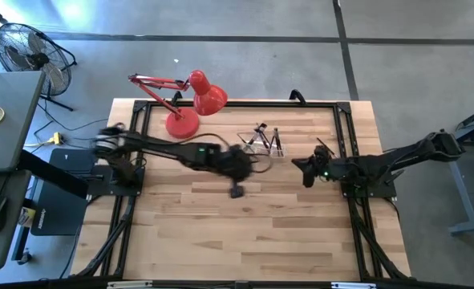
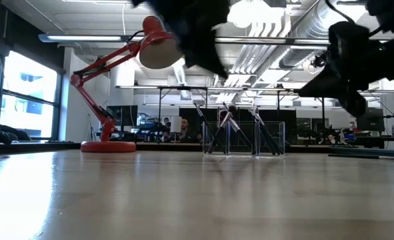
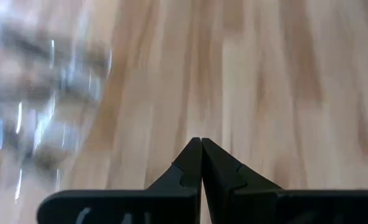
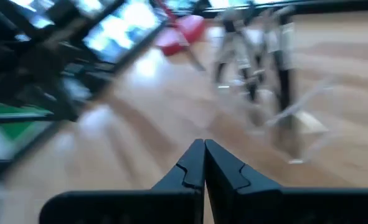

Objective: Put items in baskets/containers
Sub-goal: Put the eyeshadow brush into the transparent organizer

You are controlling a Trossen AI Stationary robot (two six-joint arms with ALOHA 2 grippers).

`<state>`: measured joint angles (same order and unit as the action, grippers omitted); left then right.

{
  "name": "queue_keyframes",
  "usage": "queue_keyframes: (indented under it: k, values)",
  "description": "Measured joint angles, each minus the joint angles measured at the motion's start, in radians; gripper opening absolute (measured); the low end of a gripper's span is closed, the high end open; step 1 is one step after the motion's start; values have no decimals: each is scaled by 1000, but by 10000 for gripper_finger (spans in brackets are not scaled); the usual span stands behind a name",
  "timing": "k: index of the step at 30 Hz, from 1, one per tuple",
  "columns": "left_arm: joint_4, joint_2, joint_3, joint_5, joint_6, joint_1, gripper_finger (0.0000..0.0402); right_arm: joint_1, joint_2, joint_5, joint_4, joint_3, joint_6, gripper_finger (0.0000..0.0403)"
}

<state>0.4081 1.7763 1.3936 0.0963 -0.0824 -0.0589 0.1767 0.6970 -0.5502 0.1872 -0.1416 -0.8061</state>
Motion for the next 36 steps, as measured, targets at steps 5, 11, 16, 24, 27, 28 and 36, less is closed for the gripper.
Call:
queue_keyframes:
  k: [5, 11, 16, 24, 27, 28, 36]
  values:
    - [-140, -161, -257, 18, -43, 0, 0, -18, 54, -110, -440, -229, -14, 1]
    - [-189, -276, -436, 41, -79, 0, 0, -148, 229, -83, -1016, -565, -105, 0]
    - [-196, -306, -477, 48, -80, 0, 0, -343, 415, 41, -1394, -790, -136, 0]
    - [-193, -305, -479, 17, -44, 0, 0, -631, 671, 269, -1573, -866, 125, 10]
    - [-184, -305, -479, 13, -44, 0, 0, -711, 718, 269, -1567, -830, 199, 26]
    - [-181, -305, -479, 6, -45, 0, 0, -734, 729, 269, -1556, -813, 215, 32]
    - [-165, -305, -479, -28, -79, 0, 0, -877, 743, 326, -1402, -665, 358, 93]
